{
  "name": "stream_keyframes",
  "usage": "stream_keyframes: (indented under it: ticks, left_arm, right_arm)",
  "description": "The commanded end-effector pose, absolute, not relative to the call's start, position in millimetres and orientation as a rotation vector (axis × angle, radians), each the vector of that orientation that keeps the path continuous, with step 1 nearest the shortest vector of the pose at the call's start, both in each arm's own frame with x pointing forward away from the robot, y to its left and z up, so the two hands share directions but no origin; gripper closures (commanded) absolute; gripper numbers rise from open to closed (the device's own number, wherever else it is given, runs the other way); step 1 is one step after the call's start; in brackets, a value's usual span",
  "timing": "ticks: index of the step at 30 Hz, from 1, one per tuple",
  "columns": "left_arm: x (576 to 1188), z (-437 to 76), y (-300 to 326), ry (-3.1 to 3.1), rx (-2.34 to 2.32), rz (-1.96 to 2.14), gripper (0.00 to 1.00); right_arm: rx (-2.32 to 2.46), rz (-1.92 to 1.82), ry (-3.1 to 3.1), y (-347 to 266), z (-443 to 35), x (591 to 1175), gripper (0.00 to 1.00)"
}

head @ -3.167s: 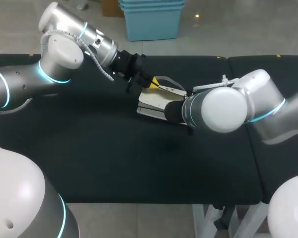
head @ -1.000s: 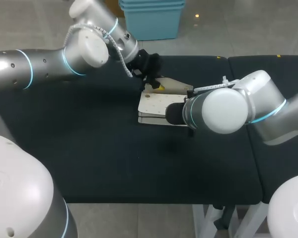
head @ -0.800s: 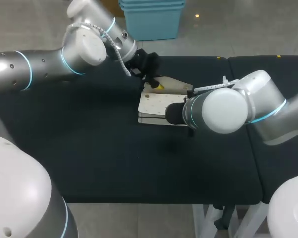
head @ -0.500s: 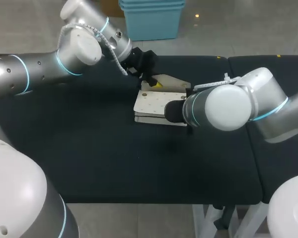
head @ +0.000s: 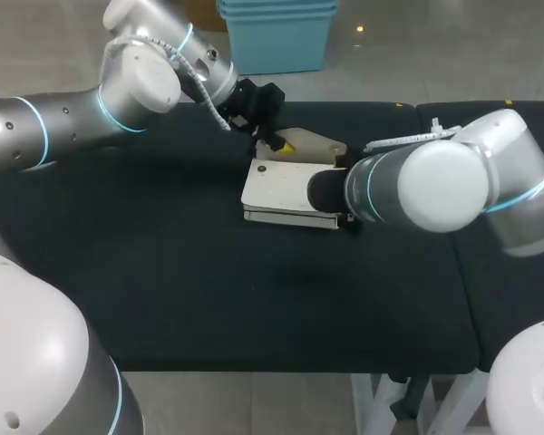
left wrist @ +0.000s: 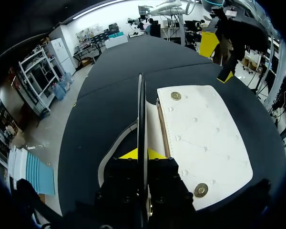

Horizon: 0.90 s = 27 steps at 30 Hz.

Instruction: Pick up the bag, open it, inspect its contents, close it, and place it on the opposite side

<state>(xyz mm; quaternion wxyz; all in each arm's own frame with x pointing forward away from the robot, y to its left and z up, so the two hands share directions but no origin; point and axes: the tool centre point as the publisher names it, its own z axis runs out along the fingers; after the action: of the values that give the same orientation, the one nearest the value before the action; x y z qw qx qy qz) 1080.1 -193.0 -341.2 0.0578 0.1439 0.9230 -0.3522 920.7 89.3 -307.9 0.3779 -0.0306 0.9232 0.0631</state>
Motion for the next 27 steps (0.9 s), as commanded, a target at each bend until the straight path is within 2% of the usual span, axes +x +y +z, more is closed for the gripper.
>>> stream_keyframes:
  ticks: [1, 2, 4, 14, 27]
  left_arm:
    - [1080.5, -341.0, -192.8, 2.796, 0.437, -1.071, 1.0]
    - [1080.5, -341.0, -192.8, 2.796, 0.437, -1.071, 1.0]
    - [1080.5, -341.0, -192.8, 2.796, 0.437, -1.071, 1.0]
    - [1056.4, -293.1, -191.2, 2.648, 0.441, -0.972, 1.0]
    - [1041.3, -270.7, -185.8, 2.661, 0.401, -0.994, 1.0]
  right_arm:
    - [-0.093, 0.186, 2.352, 80.9, -287.5, 912.7, 0.27]
    - [-0.099, 0.192, 2.352, 81.5, -284.7, 913.6, 0.57]
    - [-0.125, 0.17, 2.354, 83.7, -280.4, 916.8, 1.0]
    - [-0.109, 0.135, 2.433, 83.8, -263.7, 929.7, 1.0]
    - [-0.041, 0.104, 2.523, 83.6, -256.5, 937.3, 1.0]
